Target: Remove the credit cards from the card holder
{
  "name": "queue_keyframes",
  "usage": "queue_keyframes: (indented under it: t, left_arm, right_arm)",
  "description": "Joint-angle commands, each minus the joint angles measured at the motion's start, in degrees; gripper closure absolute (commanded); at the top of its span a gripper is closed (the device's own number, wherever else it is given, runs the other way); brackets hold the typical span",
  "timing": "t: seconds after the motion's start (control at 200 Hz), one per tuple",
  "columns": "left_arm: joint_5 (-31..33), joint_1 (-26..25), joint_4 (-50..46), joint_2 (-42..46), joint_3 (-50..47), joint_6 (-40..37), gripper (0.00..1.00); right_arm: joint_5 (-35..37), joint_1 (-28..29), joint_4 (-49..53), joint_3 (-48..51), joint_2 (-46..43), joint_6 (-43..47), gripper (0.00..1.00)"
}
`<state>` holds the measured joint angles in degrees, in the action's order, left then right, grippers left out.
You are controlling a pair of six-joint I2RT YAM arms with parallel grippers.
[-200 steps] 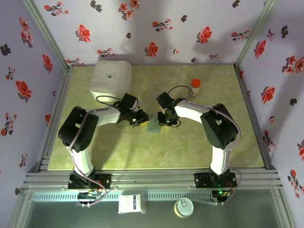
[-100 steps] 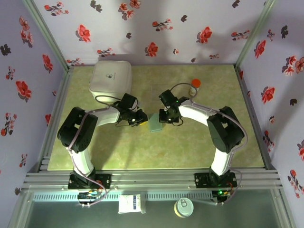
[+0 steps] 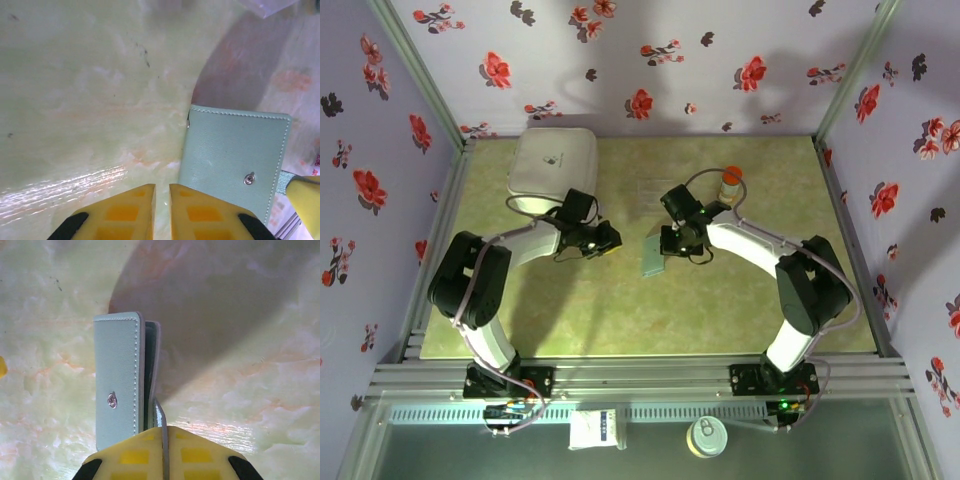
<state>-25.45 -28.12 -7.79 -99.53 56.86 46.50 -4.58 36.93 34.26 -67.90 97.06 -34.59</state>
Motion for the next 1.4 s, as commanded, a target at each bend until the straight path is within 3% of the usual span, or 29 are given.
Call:
queue_keyframes:
  t: [0.0, 0.705, 1.02, 1.395]
  left_arm:
    - [0.37, 0.90, -0.95, 2.14, -0.54, -2.02, 0.86]
    - [-3.03, 3.63, -2.14, 0.57, -5.79, -5.04, 0.88]
    - [-3.23, 4.45, -0.73, 2.05, -6.26, -4.36, 0.90]
    - [-4.37, 1.17, -1.20, -1.89, -1.12, -4.39, 0.94]
  right_arm:
    - [1.85, 1.25, 2.49, -2.10, -1.27, -1.11, 0.95]
    - [2.99, 7.71, 5.71, -13.63, 5.79, -4.06, 0.94]
    - [3.01, 7.80, 5.91, -13.08, 4.70, -2.53, 0.93]
    - [6.32, 3.67, 6.87, -6.37, 1.73, -1.25, 0.93]
